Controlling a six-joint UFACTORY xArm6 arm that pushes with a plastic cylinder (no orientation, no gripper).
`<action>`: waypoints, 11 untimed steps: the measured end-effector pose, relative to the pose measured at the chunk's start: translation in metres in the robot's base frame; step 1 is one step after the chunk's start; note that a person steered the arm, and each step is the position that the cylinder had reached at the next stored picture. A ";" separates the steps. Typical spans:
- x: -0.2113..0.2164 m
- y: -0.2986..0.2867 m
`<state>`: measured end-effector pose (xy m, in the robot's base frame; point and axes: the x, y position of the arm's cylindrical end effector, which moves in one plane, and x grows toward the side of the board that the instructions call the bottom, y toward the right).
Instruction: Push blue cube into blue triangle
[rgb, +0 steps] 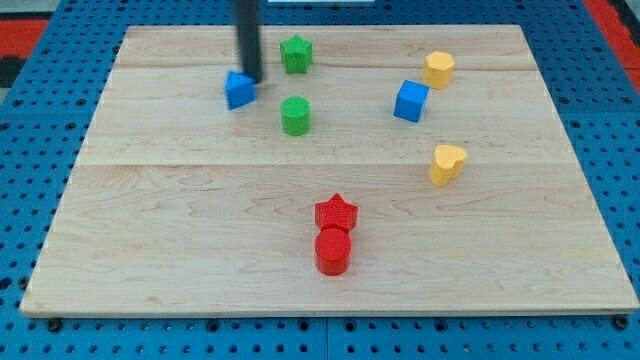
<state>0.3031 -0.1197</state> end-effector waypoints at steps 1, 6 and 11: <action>0.026 0.053; -0.020 -0.054; -0.012 0.172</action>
<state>0.2906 0.0524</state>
